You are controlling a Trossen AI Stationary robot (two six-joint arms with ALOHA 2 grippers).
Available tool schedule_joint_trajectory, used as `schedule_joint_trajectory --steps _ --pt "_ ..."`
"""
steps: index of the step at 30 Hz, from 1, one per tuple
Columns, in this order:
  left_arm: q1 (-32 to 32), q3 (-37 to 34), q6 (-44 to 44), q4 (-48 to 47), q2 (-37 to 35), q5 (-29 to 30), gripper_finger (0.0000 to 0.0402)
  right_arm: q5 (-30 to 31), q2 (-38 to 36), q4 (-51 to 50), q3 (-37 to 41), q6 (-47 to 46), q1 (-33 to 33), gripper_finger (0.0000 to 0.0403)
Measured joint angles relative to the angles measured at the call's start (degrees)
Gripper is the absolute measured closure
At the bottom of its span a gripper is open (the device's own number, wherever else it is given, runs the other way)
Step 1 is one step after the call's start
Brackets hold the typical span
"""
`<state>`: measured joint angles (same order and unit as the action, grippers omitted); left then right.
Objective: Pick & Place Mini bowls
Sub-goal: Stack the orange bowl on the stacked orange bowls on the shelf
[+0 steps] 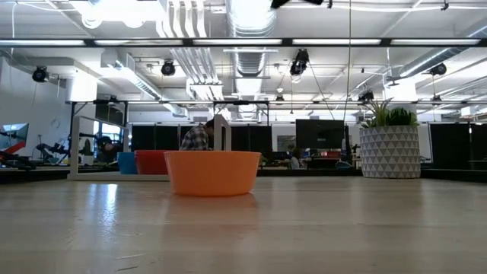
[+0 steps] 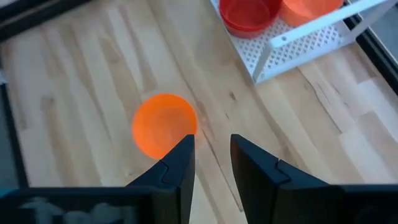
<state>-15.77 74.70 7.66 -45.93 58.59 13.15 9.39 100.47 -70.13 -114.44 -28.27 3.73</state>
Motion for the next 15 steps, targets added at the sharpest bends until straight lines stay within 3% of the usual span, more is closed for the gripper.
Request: schedule_joint_trajectory --steps 6,15 --pt "0.26 0.01 -0.25 0.04 5.93 3.17 0.0289 1.44 -4.77 0.06 0.49 0.01 3.93 0.0303" --pt "1.53 0.00 2.65 0.05 16.58 5.29 0.0284 1.74 -8.87 0.20 0.64 1.72 8.48 0.0303"
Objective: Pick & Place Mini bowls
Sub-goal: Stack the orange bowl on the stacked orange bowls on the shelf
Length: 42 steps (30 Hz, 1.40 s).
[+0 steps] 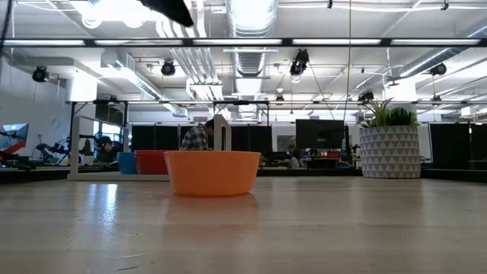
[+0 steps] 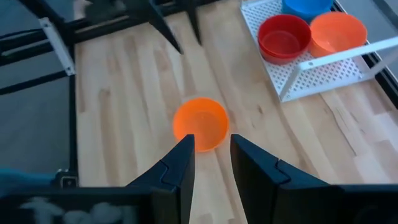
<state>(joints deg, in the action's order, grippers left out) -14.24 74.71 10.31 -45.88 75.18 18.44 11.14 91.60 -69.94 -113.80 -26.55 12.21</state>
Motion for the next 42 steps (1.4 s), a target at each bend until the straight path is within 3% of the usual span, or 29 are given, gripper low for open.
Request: schedule_joint_trajectory --steps 17,22,25,42 --pt "5.84 -0.01 -2.47 0.01 16.44 -1.22 0.0285 -0.08 -1.54 -0.06 0.02 3.95 3.23 0.0303" --pt "7.70 -0.04 -2.63 1.09 20.26 -9.24 0.0285 -0.46 -1.54 -0.06 0.02 4.07 3.52 0.0303" --pt "8.36 -0.12 -2.77 1.67 22.51 -9.42 0.0285 -0.51 -1.54 -0.08 0.02 4.11 3.70 0.0303" --pt "11.00 -0.18 -2.82 4.47 30.39 -11.16 0.0285 -0.61 -1.54 -0.04 0.02 4.29 3.69 0.0303"
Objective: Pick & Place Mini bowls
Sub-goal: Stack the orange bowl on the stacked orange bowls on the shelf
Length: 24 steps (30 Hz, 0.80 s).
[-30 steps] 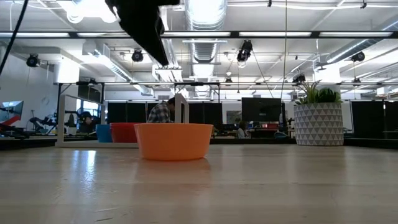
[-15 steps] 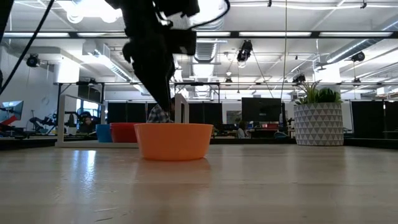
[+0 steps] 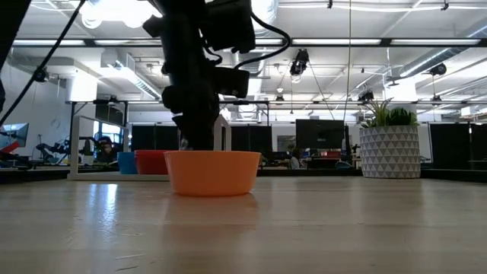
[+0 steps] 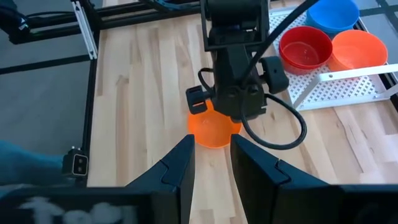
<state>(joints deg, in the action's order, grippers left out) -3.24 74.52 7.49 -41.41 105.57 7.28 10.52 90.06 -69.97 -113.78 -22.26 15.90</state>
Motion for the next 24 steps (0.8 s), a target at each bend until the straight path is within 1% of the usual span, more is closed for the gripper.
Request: schedule_joint_trajectory --steps 5,9,11,15,20,24 --pt "0.11 -0.12 -0.02 0.46 0.85 -0.37 0.0285 0.00 0.00 0.02 0.00 0.00 0.00 0.0303" --pt "0.21 -0.98 -0.15 0.43 1.45 -3.13 0.0290 0.00 0.00 0.05 0.00 -0.04 0.00 0.0303" --pt "0.21 -1.16 -0.80 0.44 1.43 -3.99 0.0309 0.00 0.00 0.07 0.00 -0.04 0.00 0.0303" --pt "0.40 -1.31 -1.41 0.43 1.14 -4.86 0.0383 0.01 0.00 0.15 0.00 -0.07 0.00 0.0303" --pt "0.96 0.06 -1.98 -2.18 0.25 -6.13 0.0398 0.02 0.00 0.17 0.00 -0.04 0.00 0.0303" --pt "2.44 1.52 -2.96 -6.02 -3.59 -5.71 0.0400 0.02 -0.02 0.17 0.00 -0.04 0.00 0.0303"
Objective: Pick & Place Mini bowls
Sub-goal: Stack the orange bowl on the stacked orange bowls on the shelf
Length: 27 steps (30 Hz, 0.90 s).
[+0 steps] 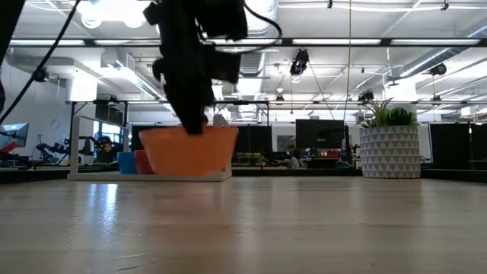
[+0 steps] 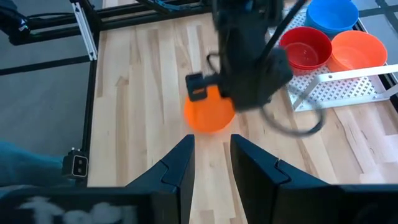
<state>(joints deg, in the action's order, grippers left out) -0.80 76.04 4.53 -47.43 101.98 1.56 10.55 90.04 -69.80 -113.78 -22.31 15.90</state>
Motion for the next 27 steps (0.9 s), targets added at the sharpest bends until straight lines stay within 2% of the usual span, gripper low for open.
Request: schedule_joint_trajectory --steps 8,16,21,27 --pt "6.65 0.93 -2.60 -9.57 -13.05 1.48 0.0401 0.02 -0.04 0.02 0.00 0.28 0.00 0.0303" --pt "20.05 0.71 -2.27 -14.07 -22.31 5.80 0.0401 0.02 -0.04 0.16 0.00 0.46 -0.02 0.0303" --pt "30.83 0.69 -1.18 -13.81 -23.04 5.99 0.0401 0.02 -0.04 0.26 0.00 0.44 -0.02 0.0303" --pt "42.91 0.64 1.79 -8.72 -18.63 5.62 0.0401 0.04 -0.04 0.26 0.00 0.44 -0.04 0.0303"
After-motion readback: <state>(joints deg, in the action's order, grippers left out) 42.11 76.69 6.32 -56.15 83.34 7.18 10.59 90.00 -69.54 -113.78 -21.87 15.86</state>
